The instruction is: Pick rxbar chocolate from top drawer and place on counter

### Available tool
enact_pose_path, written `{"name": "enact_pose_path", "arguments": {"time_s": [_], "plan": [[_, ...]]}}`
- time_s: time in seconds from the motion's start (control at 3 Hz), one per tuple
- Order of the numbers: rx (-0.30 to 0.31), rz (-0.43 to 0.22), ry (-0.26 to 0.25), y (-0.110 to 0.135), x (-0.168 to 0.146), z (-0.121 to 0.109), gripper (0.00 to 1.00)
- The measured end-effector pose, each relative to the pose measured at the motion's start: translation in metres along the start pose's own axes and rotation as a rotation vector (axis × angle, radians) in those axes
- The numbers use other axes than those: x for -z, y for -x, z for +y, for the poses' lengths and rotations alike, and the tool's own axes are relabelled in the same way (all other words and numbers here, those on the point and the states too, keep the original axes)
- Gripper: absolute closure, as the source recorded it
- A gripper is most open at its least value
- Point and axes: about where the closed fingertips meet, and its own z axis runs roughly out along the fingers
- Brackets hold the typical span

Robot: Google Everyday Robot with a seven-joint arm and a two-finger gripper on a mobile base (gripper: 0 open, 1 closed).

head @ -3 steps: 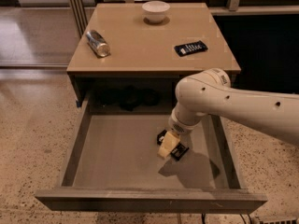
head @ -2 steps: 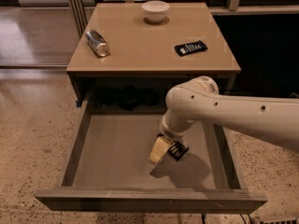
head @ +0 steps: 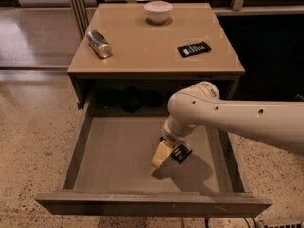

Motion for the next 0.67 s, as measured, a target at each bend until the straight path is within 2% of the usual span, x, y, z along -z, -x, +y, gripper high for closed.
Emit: {"name": "enact_pose_path", "arguments": {"time_s": [0.67], "plan": [[-0.085,0.026,-0.034,-0.022,-0.006,-0.028,0.00]]}}
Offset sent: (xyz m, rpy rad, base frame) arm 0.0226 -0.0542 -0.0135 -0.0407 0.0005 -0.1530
